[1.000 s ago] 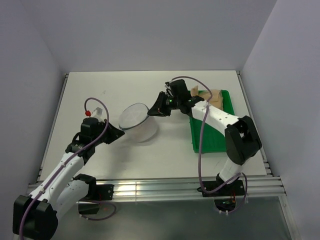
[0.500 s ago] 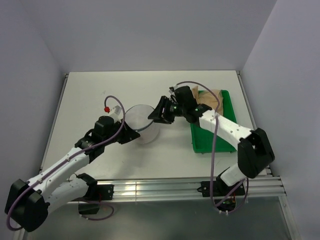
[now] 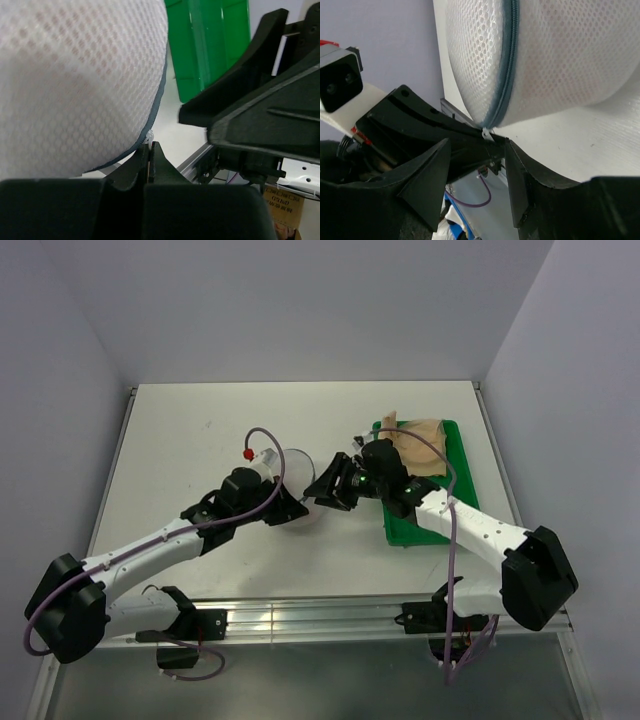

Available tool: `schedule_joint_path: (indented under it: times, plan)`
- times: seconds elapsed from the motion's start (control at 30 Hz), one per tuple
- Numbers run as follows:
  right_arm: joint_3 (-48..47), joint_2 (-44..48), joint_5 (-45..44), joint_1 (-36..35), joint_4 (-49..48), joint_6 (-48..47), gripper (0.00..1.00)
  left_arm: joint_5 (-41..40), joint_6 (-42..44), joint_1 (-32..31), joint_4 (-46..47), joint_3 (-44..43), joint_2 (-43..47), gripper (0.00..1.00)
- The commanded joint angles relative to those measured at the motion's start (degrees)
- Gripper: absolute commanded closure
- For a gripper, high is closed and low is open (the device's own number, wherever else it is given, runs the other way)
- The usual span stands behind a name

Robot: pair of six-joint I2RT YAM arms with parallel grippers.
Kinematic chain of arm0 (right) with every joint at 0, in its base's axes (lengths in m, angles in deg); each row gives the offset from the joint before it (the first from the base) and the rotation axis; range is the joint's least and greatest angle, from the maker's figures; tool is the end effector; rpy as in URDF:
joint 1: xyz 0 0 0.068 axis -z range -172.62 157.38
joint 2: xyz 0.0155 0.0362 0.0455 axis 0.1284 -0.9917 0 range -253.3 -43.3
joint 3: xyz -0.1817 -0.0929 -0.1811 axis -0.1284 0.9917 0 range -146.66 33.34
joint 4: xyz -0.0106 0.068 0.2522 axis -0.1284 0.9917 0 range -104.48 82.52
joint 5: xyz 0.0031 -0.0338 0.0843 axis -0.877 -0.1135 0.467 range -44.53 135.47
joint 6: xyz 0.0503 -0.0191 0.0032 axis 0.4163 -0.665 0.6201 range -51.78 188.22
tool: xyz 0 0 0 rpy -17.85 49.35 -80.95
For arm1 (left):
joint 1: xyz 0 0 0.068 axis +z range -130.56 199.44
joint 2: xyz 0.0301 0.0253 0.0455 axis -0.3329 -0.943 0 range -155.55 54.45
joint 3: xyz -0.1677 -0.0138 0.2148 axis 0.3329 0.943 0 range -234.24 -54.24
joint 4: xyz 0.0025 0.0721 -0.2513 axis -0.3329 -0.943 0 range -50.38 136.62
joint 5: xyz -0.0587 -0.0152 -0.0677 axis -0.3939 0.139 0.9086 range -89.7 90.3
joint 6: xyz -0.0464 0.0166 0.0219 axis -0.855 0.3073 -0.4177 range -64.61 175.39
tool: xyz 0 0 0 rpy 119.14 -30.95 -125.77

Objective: Place the bra in the laundry bag and zip it closed

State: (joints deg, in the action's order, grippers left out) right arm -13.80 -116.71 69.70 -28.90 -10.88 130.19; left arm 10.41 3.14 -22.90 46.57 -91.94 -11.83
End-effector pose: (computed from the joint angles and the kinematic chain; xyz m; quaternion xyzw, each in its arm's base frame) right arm 0.2196 0.1793 0.2589 0.0857 0.8484 0.4892 0.1832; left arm 0.1830 -0.1752 0.2385 -0.0292 0.8573 -0.4249 0.2890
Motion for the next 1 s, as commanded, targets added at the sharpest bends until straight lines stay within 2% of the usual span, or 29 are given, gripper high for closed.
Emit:
schedule_joint_path:
  times: [0.0, 0.27, 0.37, 0.43, 0.5, 0.6, 0.7, 0.97]
  plan:
    - [0.0, -1.6, -2.2, -0.6, -4.9, 1.7, 0.45, -1.3, -0.3, -1.3, 3.8, -3.4, -1.0, 1.0]
    - [-1.2, -6.4, -2.0, -1.0, -7.3, 2.7, 0.49, -1.1, 0.0, -1.6, 3.4, -4.1, -2.3, 1.0]
    - [-1.6, -7.7, -2.0, -1.0, -7.7, 2.7, 0.58, -1.1, 0.0, -1.6, 3.1, -3.8, -2.4, 1.0]
    - [-2.3, -8.5, -2.0, -1.0, -7.6, 2.6, 0.78, -1.8, 0.0, -1.6, 2.2, -3.4, -1.9, 1.0]
    - [-3.0, -9.6, -1.7, -0.9, -7.6, 2.4, 0.93, -2.5, -0.2, -1.6, 1.1, -2.9, -1.1, 1.0]
    - [-3.9, -10.7, -1.6, -0.8, -7.2, 1.9, 1.0, -5.3, -0.8, -1.5, -2.8, -2.5, -0.1, 1.0]
    - [-4.3, -11.2, -1.3, -0.3, -7.0, 1.6, 1.0, -6.4, -1.7, 0.4, -6.2, -1.1, 1.2, 1.0]
    - [-5.7, -11.2, -1.0, 2.5, -5.4, 0.1, 1.0, -4.7, -1.6, 10.8, -13.5, 4.6, 8.5, 1.0]
